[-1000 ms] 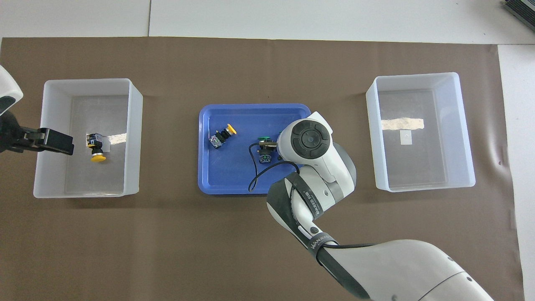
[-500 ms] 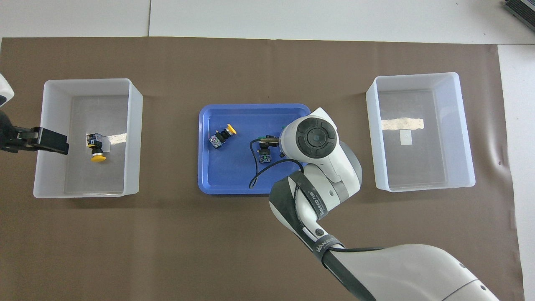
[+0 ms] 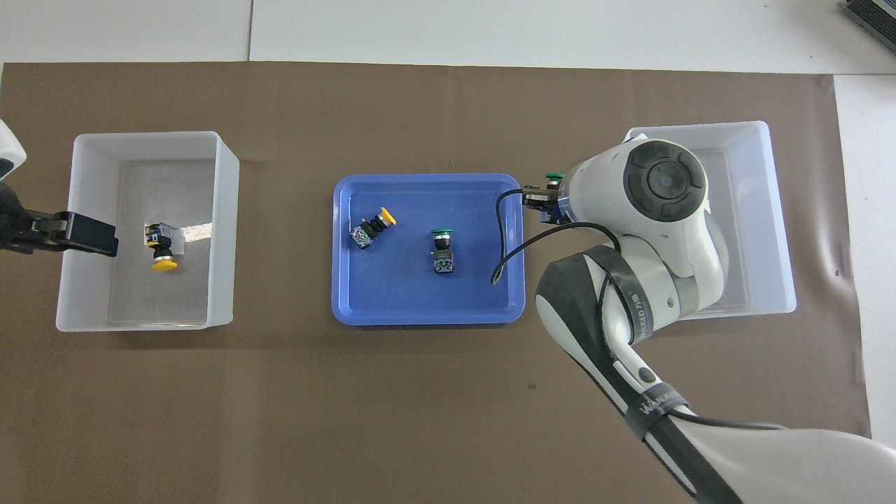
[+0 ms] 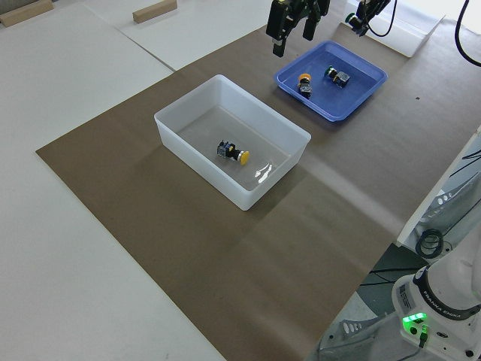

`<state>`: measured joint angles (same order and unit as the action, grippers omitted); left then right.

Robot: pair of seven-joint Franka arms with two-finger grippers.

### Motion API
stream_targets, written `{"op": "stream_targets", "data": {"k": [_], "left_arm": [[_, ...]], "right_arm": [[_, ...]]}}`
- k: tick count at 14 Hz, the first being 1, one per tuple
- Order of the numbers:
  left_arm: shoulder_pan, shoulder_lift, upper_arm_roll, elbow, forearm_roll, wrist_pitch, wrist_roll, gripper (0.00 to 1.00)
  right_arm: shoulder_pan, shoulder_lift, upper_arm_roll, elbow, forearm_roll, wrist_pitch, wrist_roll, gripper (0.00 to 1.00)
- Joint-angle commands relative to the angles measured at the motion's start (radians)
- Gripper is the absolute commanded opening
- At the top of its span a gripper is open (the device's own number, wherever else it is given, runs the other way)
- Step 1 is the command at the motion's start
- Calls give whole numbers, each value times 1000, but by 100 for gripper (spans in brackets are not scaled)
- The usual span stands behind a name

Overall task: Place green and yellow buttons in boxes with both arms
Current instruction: 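Carry the green button into the right box while the left gripper reaches the tray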

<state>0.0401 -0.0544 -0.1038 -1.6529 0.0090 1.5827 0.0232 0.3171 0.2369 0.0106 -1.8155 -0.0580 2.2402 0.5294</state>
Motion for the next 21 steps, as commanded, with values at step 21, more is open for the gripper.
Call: {"op": "stream_targets", "data": {"k": [21], "left_arm": [[-420, 447, 10, -117, 104, 728, -8, 100]], "right_arm": [[-368, 85, 12, -191, 6, 258, -582, 0]]}}
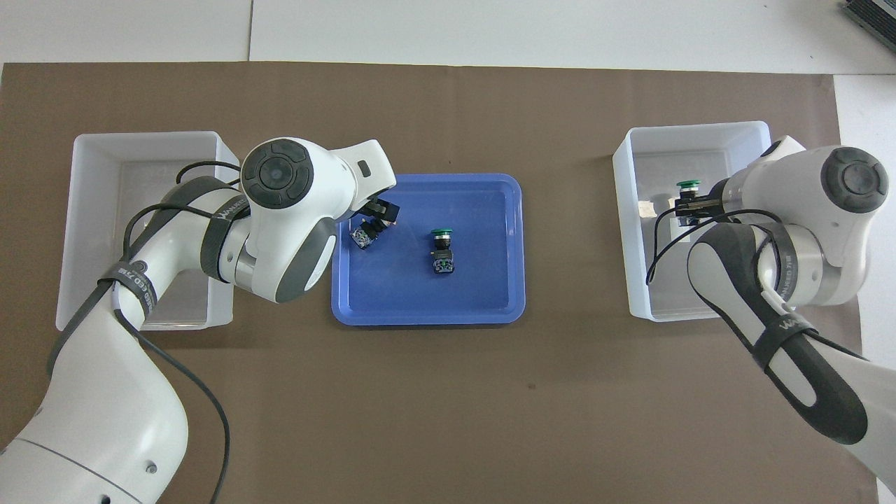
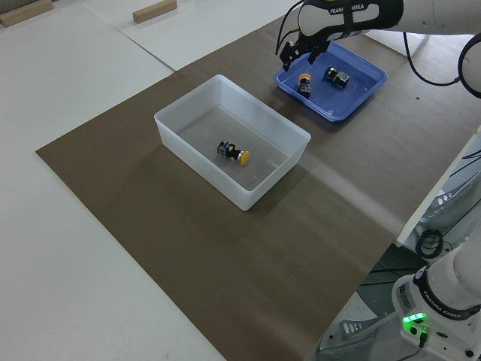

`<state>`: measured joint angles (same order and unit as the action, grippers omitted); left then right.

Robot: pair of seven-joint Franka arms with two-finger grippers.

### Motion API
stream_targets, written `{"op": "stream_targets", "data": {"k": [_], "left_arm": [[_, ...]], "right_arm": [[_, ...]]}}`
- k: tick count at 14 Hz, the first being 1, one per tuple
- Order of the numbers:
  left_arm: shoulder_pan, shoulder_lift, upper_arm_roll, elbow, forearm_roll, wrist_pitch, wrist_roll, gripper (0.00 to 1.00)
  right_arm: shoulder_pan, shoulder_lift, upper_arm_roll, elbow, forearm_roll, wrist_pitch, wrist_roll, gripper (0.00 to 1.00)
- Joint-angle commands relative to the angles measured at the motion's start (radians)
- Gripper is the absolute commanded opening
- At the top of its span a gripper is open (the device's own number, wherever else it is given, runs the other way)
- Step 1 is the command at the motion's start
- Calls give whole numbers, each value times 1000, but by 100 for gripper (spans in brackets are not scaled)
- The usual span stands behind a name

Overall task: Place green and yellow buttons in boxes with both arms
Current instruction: 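Grasp a yellow button with the left gripper and lift it toward its box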

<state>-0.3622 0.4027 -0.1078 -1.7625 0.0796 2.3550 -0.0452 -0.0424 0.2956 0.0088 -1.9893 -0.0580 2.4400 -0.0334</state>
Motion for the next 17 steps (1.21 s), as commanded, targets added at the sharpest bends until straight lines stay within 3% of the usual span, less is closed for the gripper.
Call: {"op": "stream_targets", "data": {"k": [1, 13, 14, 15, 16, 17], "left_arm": [[-33, -12, 16, -21, 34, -48, 64, 100], [-86, 21, 16, -89, 32, 27, 53, 100], [-86, 19, 14, -101, 31, 35, 53, 100], [-86, 18, 14, -106, 31, 47, 47, 100], [-86, 18, 14, -109, 31, 47, 16, 100], [-89, 18, 14, -106, 31, 38, -26, 49]], "right_arm": [[-7, 33, 14, -16, 6, 63, -19, 0], [-22, 71, 14, 70, 7, 59, -16, 0], [-19, 71, 14, 78, 7, 51, -14, 9], [-14, 71, 13, 82, 7, 51, -8, 46], [-10, 69, 13, 86, 6, 53, -2, 99], [-5, 65, 13, 96, 6, 51, 21, 100]]}}
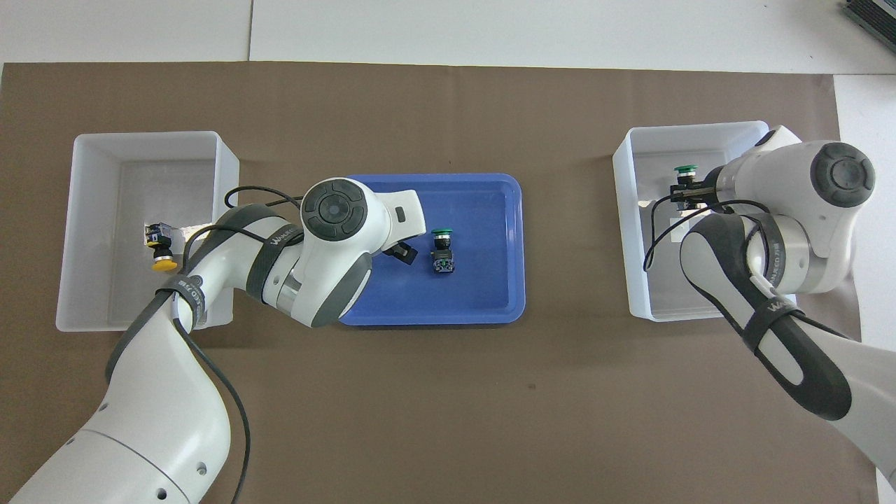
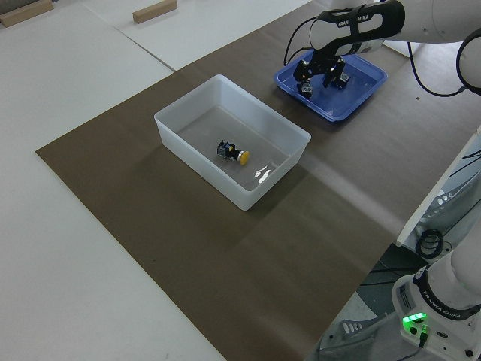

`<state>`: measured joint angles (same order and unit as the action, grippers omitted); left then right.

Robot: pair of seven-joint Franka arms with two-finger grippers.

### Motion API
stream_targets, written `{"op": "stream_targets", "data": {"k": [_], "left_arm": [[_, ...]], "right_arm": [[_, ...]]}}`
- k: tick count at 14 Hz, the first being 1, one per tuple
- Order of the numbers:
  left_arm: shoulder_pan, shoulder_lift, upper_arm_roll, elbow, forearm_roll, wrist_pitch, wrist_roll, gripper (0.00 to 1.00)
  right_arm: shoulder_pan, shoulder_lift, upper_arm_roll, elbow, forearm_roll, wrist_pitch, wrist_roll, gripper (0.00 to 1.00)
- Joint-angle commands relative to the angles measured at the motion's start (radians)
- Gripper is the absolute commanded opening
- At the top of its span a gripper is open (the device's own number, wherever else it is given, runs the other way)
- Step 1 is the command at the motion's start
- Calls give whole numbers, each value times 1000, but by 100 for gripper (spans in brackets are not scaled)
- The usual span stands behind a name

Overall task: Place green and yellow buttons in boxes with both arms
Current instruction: 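Grasp a yellow button with the left gripper and lift it toward its box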

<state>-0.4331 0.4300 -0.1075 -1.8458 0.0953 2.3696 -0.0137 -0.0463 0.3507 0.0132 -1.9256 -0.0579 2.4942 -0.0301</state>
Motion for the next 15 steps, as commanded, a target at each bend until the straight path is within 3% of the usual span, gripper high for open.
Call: {"op": "stream_targets", "data": {"k": [1, 2, 5, 8, 12, 15], "left_arm": [[-18, -10, 14, -18, 11, 16, -68, 9], [-16, -10, 14, -12, 1, 14, -69, 0], [-10, -10, 17, 49, -109, -67, -72, 0], [2, -28, 20, 137, -120, -209, -120, 0], [126, -223, 29, 142, -217, -413, -181, 0], [221, -302, 32, 140, -218, -496, -178, 0]], "right_arm": [[0, 4, 8, 45, 6, -6, 39, 100], [0, 1, 8, 62, 6, -15, 41, 100], [2, -22, 14, 128, 6, -110, 55, 100], [3, -79, 49, 181, 6, -240, 101, 100], [3, -145, 83, 200, 6, -371, 131, 100], [5, -141, 146, 192, 6, -368, 257, 100]]}}
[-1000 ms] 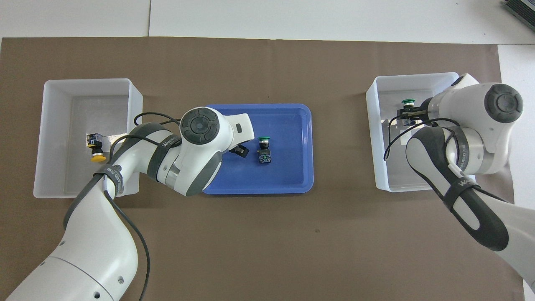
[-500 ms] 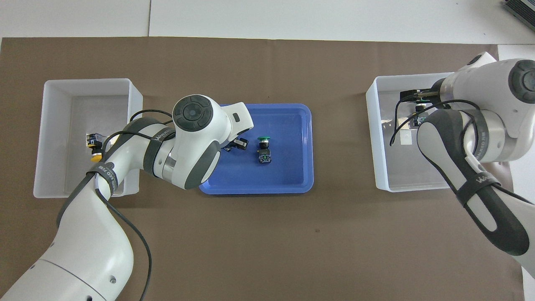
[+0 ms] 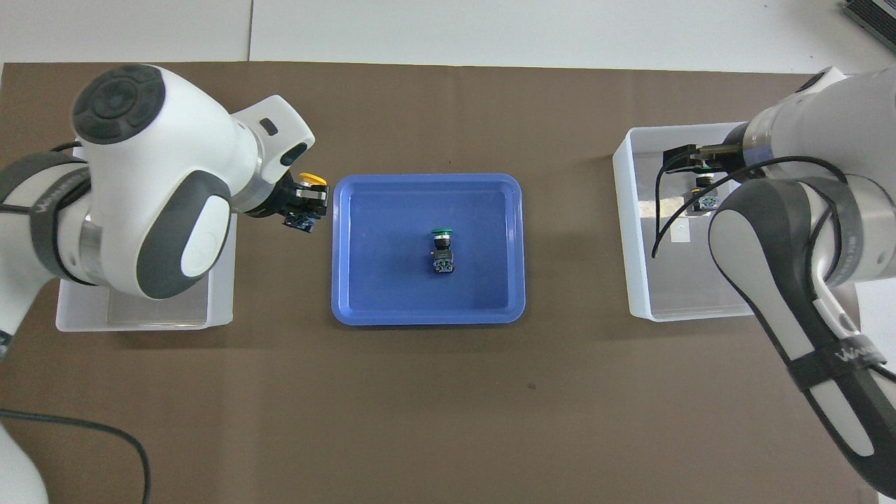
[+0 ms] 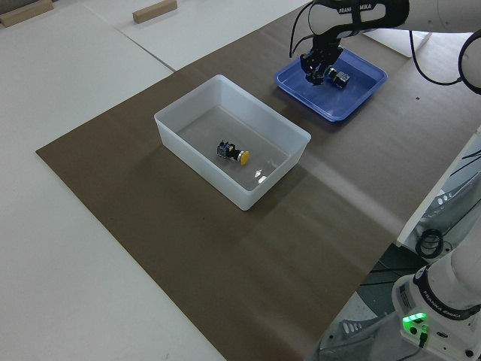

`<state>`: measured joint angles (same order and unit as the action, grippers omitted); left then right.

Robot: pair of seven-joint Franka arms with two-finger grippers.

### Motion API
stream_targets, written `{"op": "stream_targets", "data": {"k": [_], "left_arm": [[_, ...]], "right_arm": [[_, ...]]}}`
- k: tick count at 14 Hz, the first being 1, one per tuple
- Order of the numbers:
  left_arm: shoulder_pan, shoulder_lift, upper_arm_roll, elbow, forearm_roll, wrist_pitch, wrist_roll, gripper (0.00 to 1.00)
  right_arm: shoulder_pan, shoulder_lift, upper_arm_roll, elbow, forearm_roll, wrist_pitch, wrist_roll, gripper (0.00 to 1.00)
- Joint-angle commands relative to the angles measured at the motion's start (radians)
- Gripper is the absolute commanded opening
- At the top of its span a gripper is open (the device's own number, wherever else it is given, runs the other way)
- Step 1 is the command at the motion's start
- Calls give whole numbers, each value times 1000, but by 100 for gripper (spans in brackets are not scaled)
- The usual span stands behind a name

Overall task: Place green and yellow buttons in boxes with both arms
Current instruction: 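Grasp a yellow button with the left gripper and lift it toward its box, then drop the yellow button in the left box while the right gripper reaches the tray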

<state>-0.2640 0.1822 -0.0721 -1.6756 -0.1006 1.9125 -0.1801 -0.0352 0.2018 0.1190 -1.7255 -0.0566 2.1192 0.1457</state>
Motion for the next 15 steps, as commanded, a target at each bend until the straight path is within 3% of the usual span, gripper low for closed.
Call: {"op": "stream_targets", "data": {"k": [1, 5, 8, 11, 13, 15], "left_arm": [[90, -70, -3, -30, -22, -67, -12, 0], [283, -110, -3, -108, -21, -64, 84, 0], [402, -148, -3, -272, -21, 55, 198, 0], [419, -173, -2, -453, -21, 251, 228, 0], [420, -168, -2, -531, -21, 347, 228, 0], [411, -155, -3, -565, -21, 384, 228, 0]], "right_arm": [[-3, 17, 69, -6, 3, 14, 125, 100], [144, 65, 85, 0, -8, 89, 291, 100], [286, 138, 82, 20, -31, 142, 451, 100], [360, 204, 84, 72, -112, 145, 546, 100], [420, 254, 82, 93, -144, 145, 595, 100], [446, 289, 82, 93, -262, 181, 641, 100]]}}
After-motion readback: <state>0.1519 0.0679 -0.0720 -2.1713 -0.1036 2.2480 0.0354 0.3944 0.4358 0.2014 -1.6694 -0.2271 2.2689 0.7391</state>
